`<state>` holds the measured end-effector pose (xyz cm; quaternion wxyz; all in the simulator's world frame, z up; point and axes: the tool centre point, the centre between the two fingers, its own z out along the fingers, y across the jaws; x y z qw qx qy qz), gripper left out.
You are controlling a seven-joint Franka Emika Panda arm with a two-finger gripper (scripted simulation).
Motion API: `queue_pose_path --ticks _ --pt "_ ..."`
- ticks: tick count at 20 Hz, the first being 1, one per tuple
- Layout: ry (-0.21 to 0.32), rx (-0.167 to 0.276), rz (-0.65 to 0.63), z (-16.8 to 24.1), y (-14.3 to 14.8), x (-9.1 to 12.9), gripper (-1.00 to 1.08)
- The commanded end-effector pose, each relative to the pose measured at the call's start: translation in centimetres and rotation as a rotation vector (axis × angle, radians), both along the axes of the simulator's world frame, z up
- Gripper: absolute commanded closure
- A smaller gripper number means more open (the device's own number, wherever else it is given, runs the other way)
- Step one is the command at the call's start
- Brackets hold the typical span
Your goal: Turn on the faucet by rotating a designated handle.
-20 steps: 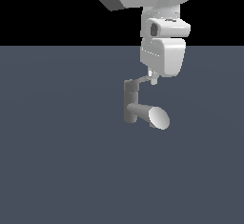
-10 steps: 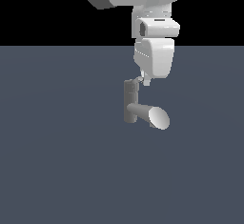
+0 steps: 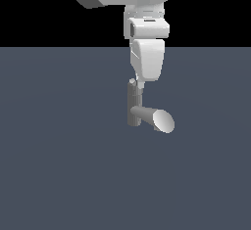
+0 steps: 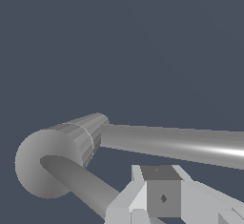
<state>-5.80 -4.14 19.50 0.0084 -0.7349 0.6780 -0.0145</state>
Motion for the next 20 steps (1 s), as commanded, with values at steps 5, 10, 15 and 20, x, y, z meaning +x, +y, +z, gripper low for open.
queue_pose_path --ticks 5,10,15,20 --pt "0.015 0.003 0.029 -0.6 3.9 1.2 1.08" --pt "0.024 0.005 0.041 -1.0 6.4 2.0 1.08" --pt "0.032 0.006 0.051 -1.3 8.3 2.7 1.08" --pt "0.009 -0.001 -0.011 -0.2 4.7 4.4 1.08"
